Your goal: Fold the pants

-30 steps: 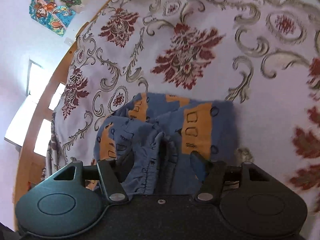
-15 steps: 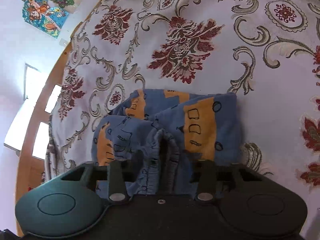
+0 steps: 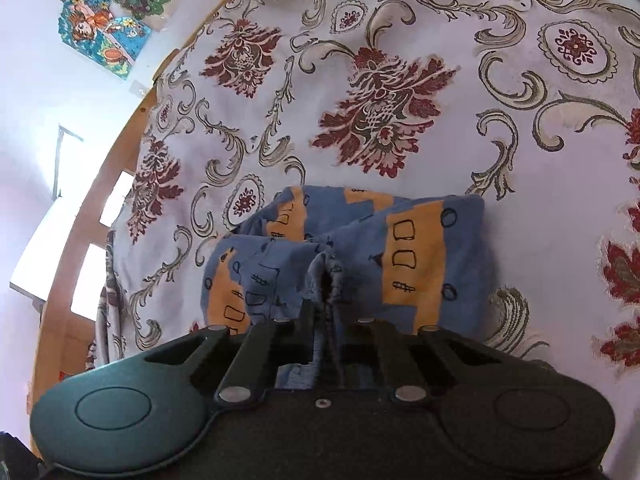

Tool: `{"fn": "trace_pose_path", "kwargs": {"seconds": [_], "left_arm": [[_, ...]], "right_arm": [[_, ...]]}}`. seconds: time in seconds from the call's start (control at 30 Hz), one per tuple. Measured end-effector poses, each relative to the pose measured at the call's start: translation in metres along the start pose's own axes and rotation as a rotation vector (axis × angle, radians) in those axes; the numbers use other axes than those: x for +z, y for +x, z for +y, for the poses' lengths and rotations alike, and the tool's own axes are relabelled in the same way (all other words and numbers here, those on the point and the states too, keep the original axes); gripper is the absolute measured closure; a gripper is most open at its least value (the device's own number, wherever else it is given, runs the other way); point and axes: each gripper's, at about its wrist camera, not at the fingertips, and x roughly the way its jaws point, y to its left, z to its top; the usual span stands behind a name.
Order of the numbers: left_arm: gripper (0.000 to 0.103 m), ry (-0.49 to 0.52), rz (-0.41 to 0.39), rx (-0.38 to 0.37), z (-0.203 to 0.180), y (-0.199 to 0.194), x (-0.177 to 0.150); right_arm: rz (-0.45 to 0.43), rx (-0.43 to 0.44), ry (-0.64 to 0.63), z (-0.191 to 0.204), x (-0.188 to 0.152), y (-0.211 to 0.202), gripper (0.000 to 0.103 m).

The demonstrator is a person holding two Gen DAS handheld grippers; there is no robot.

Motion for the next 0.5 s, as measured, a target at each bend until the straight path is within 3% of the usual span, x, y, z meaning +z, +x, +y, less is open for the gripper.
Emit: {"fn": "trace_pose_path", "kwargs": {"seconds": [0.2,0.5], "left_arm": [[0.098,-0.046,-0.014,-0.027,0.008,-0.007,0.002],[0.098,-0.025,-0.036,-0.042,0.001,-0.01,0.009]], "right_arm": [[-0.032,0.025,0.013,0.002,-0.001,-0.01,0.095],[-0.078,0.035,0.03,-0.002,0.0,-0.031,0.095]]}}
